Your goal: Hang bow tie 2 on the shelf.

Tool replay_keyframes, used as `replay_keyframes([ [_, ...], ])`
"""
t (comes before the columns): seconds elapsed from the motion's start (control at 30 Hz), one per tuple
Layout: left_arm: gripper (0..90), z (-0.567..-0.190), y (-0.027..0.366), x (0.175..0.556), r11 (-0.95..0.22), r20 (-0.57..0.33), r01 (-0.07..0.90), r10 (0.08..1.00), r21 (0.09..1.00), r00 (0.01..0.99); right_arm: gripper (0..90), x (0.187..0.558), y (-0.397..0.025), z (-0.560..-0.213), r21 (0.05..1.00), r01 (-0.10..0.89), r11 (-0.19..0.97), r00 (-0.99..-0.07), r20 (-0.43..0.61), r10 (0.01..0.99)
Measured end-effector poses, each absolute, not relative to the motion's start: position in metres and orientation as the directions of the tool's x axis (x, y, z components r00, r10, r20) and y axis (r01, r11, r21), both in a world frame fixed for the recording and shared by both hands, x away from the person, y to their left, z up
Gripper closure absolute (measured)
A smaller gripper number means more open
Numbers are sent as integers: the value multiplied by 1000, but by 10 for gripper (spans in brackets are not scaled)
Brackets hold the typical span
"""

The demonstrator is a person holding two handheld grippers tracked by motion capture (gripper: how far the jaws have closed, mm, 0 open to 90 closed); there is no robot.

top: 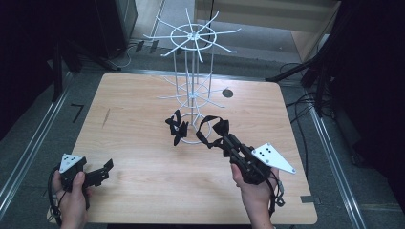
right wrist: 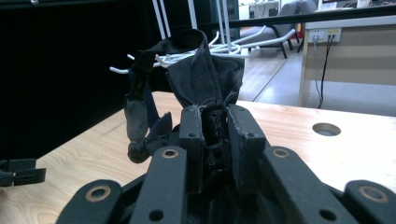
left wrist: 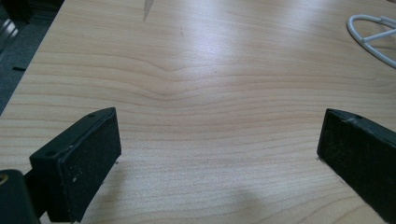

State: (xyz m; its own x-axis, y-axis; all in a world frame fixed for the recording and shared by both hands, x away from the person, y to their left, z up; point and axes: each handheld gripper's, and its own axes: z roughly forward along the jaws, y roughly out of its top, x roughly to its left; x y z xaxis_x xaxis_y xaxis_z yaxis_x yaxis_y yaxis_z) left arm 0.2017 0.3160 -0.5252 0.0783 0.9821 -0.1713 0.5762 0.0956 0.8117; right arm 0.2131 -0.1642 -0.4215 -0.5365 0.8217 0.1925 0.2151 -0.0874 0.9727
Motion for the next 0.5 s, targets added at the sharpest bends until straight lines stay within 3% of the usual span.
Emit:
replay_keyframes([
  [0.5,0,-525,316,202,96,-174,579,981,810,81,780,212,-154,-414,975,199,-98,-558,195,807],
])
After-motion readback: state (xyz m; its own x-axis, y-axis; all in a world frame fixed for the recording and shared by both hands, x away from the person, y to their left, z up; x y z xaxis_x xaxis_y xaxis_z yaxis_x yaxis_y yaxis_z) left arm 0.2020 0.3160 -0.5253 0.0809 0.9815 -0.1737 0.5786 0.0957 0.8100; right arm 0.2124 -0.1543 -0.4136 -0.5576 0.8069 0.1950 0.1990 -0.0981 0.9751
